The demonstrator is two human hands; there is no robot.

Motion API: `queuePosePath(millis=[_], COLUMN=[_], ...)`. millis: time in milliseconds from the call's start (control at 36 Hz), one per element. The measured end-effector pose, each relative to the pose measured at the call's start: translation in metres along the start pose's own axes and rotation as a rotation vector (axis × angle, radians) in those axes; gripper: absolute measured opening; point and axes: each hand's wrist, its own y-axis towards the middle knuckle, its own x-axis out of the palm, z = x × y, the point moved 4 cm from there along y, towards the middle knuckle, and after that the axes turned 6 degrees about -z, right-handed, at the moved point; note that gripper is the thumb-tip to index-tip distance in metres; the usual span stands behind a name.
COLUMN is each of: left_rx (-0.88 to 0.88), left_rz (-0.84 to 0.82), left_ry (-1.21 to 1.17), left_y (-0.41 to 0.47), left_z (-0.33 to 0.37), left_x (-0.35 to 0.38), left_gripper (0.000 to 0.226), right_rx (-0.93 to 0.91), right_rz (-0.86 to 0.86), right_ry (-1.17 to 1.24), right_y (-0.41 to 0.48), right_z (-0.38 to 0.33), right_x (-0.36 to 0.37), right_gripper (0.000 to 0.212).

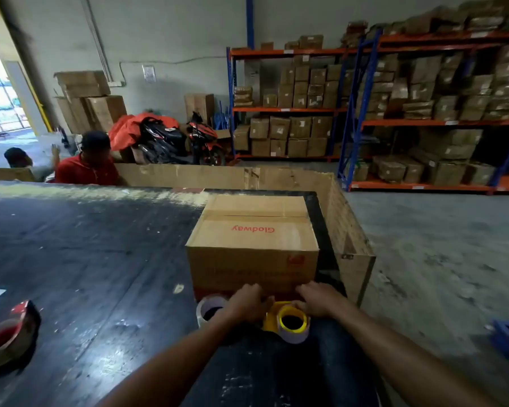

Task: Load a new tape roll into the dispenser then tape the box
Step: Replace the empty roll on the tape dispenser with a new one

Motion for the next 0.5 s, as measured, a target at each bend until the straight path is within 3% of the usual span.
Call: queuePosePath(millis=[83, 167, 278, 417, 500], left_rx=[-0.008, 0.023, -0.151, -0.269, -0.196], left_rz=[-0.163, -0.212, -0.248, -0.357, -0.304], left_ry=[0.015, -0.026, -0.193, -0.682, -0.823], left_y=[0.001, -0.003, -0.006, -0.01, -0.012], left_z=[0.006, 0.008, 0.001, -0.003, -0.006], left_x=[0.033, 0.062, 0.081, 0.083, 0.075], left_gripper=[0.025, 0.016, 0.028, 0.061, 0.049], right_rx=[0.043, 0.068, 0.053, -0.042, -0.11], right_rz=[-0.057, -0.064, -0.036, -0.053, -0.051], right_ry=[0.023, 0.084, 0.139, 0.265, 0.318], right_y=[-0.002, -0.006, -0.006, -0.008, -0.009], right_z=[-0.004, -0.01, -0.01, -0.012, -0.013], right_x=[0.015, 0.026, 0.03, 0.022, 0.01], right_gripper=[0.039, 0.035, 0.021, 0.02, 0.015])
